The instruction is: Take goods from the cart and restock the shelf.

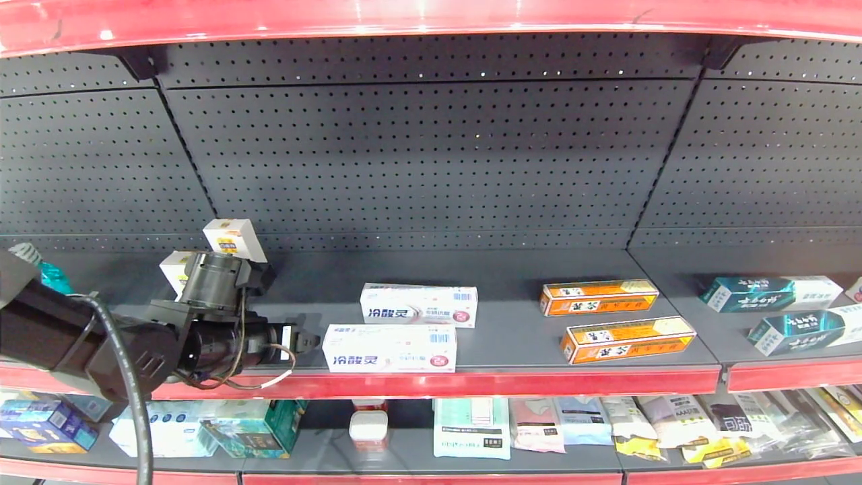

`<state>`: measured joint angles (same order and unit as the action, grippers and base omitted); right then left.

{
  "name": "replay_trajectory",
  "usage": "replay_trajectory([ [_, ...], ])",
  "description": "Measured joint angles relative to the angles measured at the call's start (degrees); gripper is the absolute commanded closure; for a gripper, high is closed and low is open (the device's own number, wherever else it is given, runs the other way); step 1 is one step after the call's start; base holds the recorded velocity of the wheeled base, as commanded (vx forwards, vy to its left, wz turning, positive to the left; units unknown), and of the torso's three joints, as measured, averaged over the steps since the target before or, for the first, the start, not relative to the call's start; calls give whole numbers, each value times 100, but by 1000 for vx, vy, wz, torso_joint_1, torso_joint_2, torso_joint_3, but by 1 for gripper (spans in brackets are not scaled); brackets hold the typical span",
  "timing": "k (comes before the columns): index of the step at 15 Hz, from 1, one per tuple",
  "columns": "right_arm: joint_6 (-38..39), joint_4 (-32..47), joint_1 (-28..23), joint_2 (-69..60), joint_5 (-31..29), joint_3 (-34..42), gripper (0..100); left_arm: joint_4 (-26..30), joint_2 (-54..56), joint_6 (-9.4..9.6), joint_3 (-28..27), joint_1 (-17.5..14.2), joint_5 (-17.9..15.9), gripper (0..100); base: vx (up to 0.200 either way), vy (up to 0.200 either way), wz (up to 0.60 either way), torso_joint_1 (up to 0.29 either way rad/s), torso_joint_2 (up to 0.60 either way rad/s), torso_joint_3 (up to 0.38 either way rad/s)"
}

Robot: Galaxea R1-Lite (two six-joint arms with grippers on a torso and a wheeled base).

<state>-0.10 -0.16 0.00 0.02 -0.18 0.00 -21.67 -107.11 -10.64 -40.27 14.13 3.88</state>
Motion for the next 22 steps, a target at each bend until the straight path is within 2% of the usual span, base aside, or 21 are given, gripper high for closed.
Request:
replay_trajectory([
  [5,2,0,0,0,0,0,0,-9,-122,-52,-74,102,-18,0,0,0,0,0,0,0],
  [22,2,0,0,0,0,0,0,-11,-378,-51,-402,433,-21,0,0,0,0,0,0,0],
])
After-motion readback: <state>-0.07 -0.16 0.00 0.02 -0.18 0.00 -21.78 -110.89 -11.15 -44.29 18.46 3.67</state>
